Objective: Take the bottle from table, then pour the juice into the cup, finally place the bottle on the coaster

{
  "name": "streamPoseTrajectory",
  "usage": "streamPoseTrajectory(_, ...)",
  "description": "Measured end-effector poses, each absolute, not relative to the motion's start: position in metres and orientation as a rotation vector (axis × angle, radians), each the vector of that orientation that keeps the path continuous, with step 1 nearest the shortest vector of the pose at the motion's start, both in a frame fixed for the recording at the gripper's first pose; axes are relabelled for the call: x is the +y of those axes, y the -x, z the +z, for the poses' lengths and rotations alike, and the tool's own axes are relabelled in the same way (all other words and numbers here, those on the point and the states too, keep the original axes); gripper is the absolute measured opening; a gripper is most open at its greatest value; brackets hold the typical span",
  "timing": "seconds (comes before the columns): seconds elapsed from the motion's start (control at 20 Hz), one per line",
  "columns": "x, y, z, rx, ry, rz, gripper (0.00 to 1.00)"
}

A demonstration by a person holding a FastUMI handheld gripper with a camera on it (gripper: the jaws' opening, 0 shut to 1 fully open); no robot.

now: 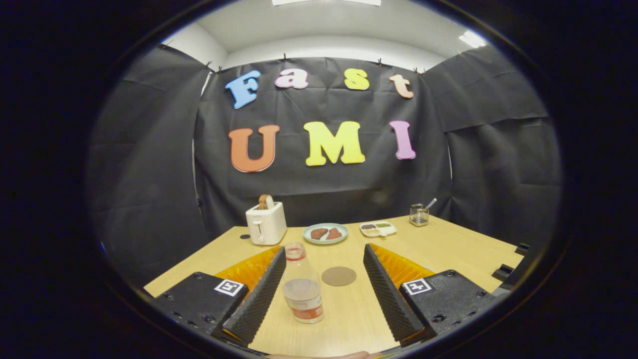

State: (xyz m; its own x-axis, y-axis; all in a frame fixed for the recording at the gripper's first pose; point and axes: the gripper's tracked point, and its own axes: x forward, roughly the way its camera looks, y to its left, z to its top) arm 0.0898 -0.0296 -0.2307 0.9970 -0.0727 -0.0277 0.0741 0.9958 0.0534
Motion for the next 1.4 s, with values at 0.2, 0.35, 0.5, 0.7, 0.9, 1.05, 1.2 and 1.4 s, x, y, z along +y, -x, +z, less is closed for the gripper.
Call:
streamPoseTrajectory(0.2,-0.03,-0.093,-0.253,0.025,-0.066,-0.073,1.0)
streamPoseTrajectory(0.35,-0.03,-0.097,-0.268,0.013,-0.043,-0.078,1.0)
streamPoseTrajectory(0.5,-0.023,-0.101,-0.277,0.014,-0.028,-0.057,1.0)
streamPoseTrajectory(0.7,-0.017,-0.109,-0.293,0.037,-0.011,-0.054,1.0)
streamPoseTrajectory(0.9,-0.008,-0.118,-0.312,0.053,0.047,-0.047,1.0)
streamPoseTrajectory(1.05,-0.002,-0.13,-0.331,0.071,0.067,-0.047,1.0)
streamPoseTrajectory(1.2,0.003,-0.143,-0.345,0.083,0.066,-0.044,1.0)
streamPoseTrajectory(1.4,0.007,-0.161,-0.35,0.078,0.064,-0.022,1.0)
